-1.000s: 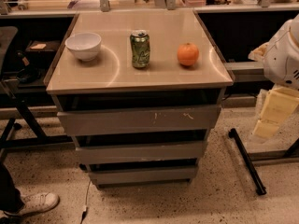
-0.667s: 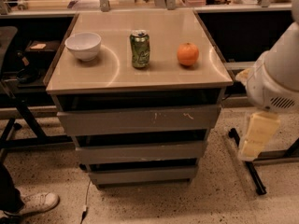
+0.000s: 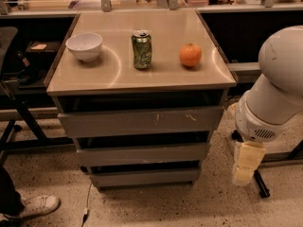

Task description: Open middle drawer

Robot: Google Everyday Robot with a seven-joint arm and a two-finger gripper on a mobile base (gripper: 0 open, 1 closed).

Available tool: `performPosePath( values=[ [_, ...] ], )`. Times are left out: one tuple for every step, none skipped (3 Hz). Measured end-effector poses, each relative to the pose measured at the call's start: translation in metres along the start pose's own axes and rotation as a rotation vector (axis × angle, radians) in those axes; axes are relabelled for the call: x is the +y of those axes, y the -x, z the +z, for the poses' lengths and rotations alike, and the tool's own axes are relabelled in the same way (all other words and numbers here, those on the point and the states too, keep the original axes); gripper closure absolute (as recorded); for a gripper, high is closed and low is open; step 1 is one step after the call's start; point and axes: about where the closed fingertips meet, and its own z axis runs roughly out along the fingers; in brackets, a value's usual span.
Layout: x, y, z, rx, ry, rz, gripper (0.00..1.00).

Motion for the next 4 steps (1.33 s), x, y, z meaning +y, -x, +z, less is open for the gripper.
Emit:
performPosePath(
  values=[
    [0.010, 0.000, 0.034, 0.013, 0.063, -0.006, 0.00],
    [0.027, 0.001, 0.099, 0.012, 0.159, -0.009, 0.00],
    [0.029, 0.008, 0.158, 0.000, 0.211, -0.015, 0.00],
    [0.029, 0.008, 0.158, -0.002, 0.211, -0.015, 0.00]
  ],
)
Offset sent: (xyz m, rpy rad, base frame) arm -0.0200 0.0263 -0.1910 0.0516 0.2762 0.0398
